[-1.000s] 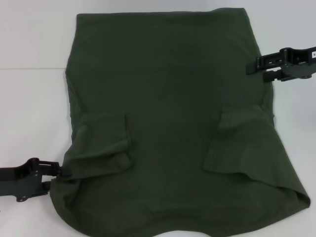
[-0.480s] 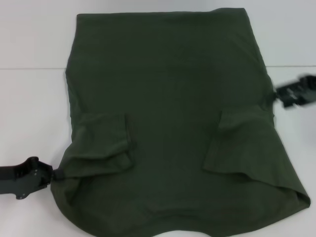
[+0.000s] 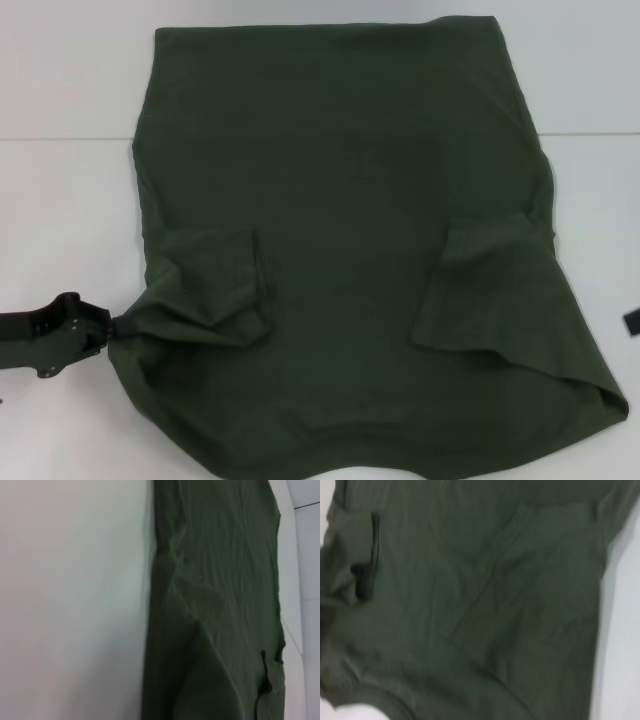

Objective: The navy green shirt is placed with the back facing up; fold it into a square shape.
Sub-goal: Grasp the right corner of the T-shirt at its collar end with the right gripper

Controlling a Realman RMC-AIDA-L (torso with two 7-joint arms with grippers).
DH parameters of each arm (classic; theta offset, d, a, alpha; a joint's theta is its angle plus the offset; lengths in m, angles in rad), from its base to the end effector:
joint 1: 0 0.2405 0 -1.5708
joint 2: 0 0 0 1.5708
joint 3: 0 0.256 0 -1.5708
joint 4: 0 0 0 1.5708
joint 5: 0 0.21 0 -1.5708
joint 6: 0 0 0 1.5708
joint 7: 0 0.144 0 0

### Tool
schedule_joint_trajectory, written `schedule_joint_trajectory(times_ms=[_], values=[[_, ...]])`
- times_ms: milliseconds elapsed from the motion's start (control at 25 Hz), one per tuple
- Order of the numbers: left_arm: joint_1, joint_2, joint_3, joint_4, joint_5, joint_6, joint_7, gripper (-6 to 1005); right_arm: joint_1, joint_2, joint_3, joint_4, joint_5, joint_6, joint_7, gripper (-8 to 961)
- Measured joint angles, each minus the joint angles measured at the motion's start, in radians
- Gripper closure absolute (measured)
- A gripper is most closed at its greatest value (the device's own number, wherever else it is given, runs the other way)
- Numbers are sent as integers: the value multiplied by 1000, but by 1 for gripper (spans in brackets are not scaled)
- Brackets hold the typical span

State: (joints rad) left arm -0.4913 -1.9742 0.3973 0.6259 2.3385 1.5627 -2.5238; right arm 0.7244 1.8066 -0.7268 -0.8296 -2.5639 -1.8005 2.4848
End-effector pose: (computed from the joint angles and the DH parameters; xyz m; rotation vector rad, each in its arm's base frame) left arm -0.3408 0.3094 0.0491 -1.8508 -2.2439 -0.6537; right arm 0.2739 0.3644 0.1204 -2.3646 1.7276 -0.1887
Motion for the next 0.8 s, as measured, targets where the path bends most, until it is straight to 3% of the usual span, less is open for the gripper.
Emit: schedule_joint_trajectory(times_ms=[360, 560, 800], values=[[-4, 1, 0, 0, -27, -13, -2, 1000, -1, 111, -20, 1, -128, 60, -185, 204], [-10, 0, 0, -1, -34, -23, -1, 1001, -4, 144, -24, 1, -196, 87, -188, 205], [-15, -5, 0, -1, -35, -24, -2, 1000, -11, 157, -23, 1, -211, 106, -178, 206]])
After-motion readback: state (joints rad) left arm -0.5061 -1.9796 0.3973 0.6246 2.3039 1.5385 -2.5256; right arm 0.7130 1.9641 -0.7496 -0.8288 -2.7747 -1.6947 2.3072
